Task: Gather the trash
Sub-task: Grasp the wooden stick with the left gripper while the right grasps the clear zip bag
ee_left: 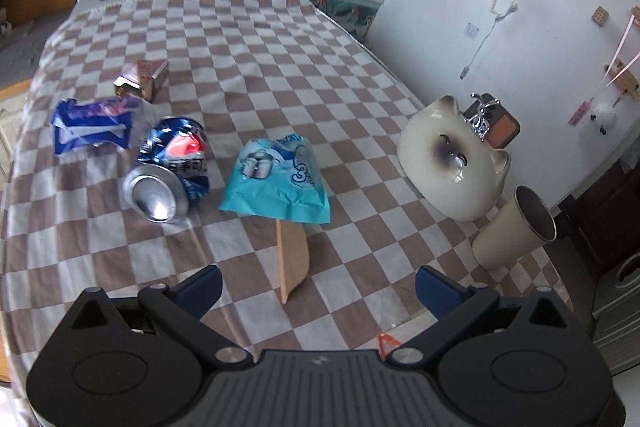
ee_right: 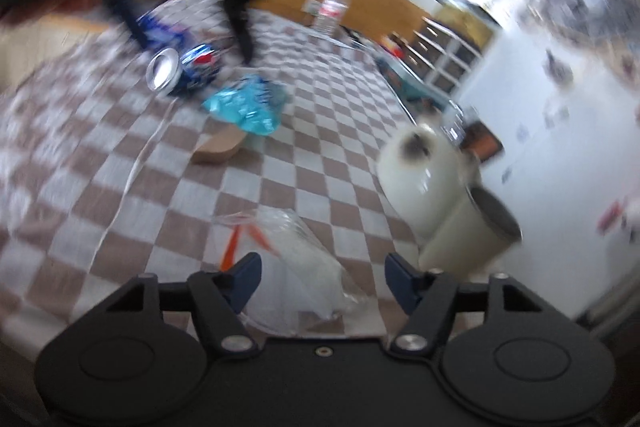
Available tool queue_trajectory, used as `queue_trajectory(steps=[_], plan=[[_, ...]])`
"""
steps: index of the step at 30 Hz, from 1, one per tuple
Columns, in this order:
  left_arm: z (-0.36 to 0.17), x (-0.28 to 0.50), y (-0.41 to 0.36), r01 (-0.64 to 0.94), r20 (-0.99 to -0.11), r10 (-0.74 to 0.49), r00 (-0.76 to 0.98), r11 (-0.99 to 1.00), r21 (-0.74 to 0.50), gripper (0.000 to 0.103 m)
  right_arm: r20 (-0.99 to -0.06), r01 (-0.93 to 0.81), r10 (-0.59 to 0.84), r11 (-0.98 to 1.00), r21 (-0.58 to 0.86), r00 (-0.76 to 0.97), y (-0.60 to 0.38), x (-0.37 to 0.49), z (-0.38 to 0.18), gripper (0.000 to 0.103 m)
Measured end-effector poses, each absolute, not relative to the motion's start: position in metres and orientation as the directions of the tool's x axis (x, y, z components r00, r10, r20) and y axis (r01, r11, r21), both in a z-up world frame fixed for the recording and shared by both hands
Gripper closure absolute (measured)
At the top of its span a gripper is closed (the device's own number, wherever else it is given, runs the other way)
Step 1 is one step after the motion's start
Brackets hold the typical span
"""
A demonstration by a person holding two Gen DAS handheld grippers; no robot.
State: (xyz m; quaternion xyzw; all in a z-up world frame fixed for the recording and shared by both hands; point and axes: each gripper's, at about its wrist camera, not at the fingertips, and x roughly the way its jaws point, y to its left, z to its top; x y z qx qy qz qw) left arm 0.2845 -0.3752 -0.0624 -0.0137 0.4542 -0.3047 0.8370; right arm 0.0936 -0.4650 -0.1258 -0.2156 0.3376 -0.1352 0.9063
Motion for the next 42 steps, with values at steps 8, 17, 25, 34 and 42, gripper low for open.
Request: queue_trajectory(steps=[8, 17, 25, 34, 42], plan=[[-0.098, 0.309, -0.406, 0.484, -0.811, -0.471, 0.346, 0.831, -0.276, 0.018, -0.521, -0.086, -0.445, 0.695, -0.714, 0.728, -0.439, 0.119, -0.153, 0.064], [-0.132, 0.332, -0.437, 0.479, -0.832, -0.407, 0.377, 0.855, -0.201, 0.04, -0.561, -0.147, -0.427, 0.688, -0.711, 0.709, -0.441, 0.135, -0.16, 0.093], [-0.147, 0.338, -0.455, 0.503, -0.826, -0.345, 0.446, 0.86, -0.088, 0.049, -0.674, -0.013, -0.318, 0.9, -0.437, 0.667, -0.471, 0.134, -0.11, 0.093], [-0.146, 0.329, -0.455, 0.558, -0.84, -0.33, 0.431, 0.829, -0.039, 0.076, -0.745, 0.211, -0.09, 0.975, 0.07, 0.661, -0.521, 0.118, -0.067, 0.095], [-0.146, 0.302, -0.418, 0.622, -0.854, -0.34, 0.393, 0.783, -0.025, 0.077, -0.768, 0.299, -0.043, 0.934, 0.197, 0.639, -0.53, 0.105, -0.072, 0.095]])
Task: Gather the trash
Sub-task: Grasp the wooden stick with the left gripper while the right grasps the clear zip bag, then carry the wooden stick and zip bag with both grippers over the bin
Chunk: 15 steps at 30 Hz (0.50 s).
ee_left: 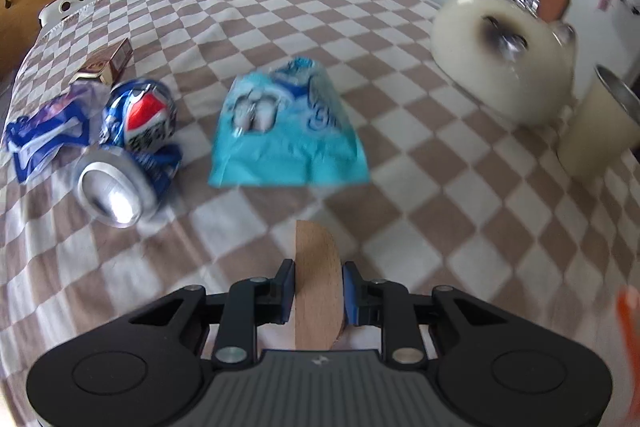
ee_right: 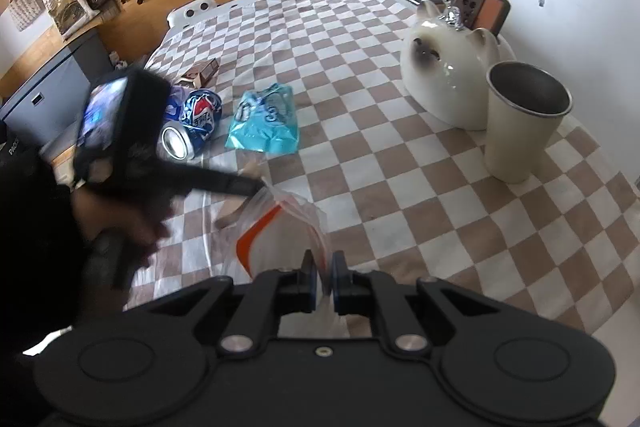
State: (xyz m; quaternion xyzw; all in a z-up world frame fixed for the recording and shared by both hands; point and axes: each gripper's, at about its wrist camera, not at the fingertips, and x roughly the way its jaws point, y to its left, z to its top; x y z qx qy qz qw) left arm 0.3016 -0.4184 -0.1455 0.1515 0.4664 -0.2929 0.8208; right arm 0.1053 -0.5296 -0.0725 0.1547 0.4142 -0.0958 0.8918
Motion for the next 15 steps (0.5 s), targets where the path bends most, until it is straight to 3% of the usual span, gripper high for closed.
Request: queue_trajectory(steps=[15], plan=[[-0.145, 0.253, -0.362, 0.629, -0.866, -0.315, 0.389, 0.778, 0.0, 0.076, -0.797, 0.316, -0.037, 0.928, 0.195, 0.602, -0.521, 0.088, -0.08, 0.096]])
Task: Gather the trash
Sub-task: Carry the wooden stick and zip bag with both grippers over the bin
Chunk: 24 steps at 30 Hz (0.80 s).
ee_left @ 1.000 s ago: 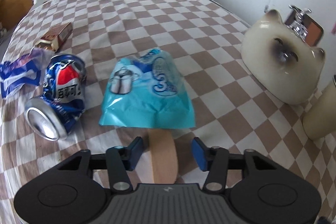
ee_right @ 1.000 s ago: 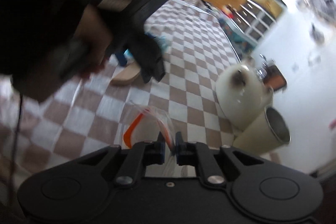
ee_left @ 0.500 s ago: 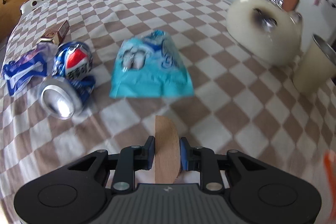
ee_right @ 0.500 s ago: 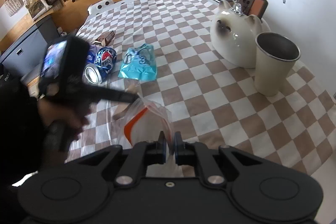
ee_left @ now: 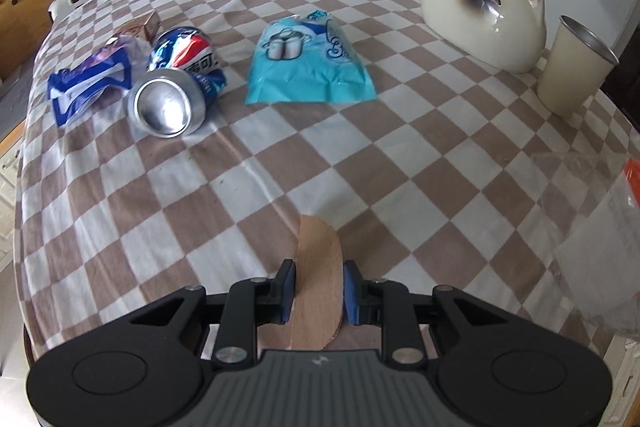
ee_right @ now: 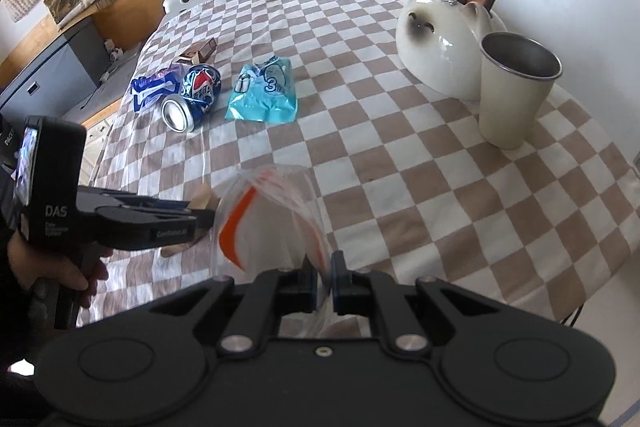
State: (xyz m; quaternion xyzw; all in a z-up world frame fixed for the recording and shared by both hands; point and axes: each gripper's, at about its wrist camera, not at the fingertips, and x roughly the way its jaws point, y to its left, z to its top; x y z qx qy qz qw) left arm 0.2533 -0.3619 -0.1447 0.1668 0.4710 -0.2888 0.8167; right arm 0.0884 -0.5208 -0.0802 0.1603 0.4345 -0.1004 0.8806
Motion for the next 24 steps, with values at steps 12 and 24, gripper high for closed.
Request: queue_trajectory(steps=[12, 24], plan=[[-0.134, 0.242, -0.346, 0.601, -0.855, -0.337, 0.395, 0.798, -0.037, 0.076, -0.789, 0.331, -0.069, 0.927, 0.175, 0.61, -0.513, 0.083, -0.078, 0.096], [-0.069, 0.213, -0.315, 0.57, -0.751, -0.421, 0.508, 0.818, -0.073, 0.076, -0.75, 0.308, -0.086, 0.938, 0.162, 0.655, -0.503, 0.093, -0.062, 0.096]])
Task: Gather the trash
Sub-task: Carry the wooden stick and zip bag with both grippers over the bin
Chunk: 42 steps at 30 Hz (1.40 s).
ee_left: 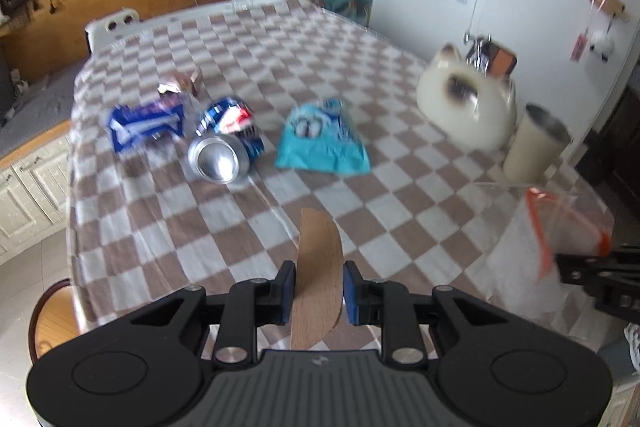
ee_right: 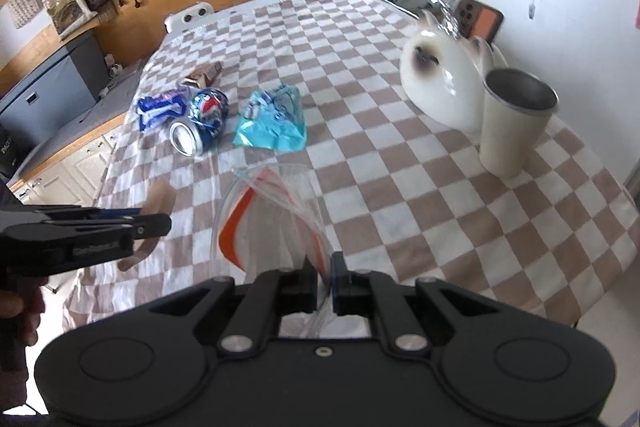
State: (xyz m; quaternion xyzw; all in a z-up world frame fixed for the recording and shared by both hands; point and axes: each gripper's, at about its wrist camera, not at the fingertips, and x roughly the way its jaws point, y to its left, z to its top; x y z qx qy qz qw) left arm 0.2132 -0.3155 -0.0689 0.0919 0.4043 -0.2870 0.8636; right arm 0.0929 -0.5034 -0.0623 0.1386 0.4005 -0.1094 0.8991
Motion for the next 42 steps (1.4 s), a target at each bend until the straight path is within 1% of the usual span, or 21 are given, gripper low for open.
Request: queue_trajectory(steps=[8, 20, 26, 33, 42], plan=[[-0.038, 0.208, -0.285, 0.508, -0.713, -0.406, 0.572, 0.858, -0.081, 0.076, -0.715, 0.255, -0.076, 0.956, 0.146, 0.695, -0.483, 0.109, -0.045, 0.097], [-0.021, 0.215, -0.214, 0.409, -0.687, -0.368, 0.626, 0.906, -0.113, 0.076, -0.687, 0.184, -0.041, 0.973, 0.136, 0.725, -0.437, 0.143, -0.027, 0.096], [-0.018, 0.236, -0.165, 0.365, -0.686, -0.35, 0.638, 0.922, -0.131, 0.076, -0.69, 0.135, -0.016, 0.984, 0.118, 0.723, -0.394, 0.17, -0.022, 0.096], [-0.015, 0.269, -0.107, 0.349, -0.682, -0.351, 0.642, 0.925, -0.148, 0.076, -0.695, 0.116, -0.012, 0.988, 0.103, 0.718, -0.338, 0.206, -0.015, 0.096], [-0.025, 0.317, -0.021, 0.276, -0.699, -0.311, 0.644, 0.947, -0.168, 0.076, -0.715, 0.068, 0.022, 0.993, 0.097, 0.699, -0.256, 0.262, -0.017, 0.097]])
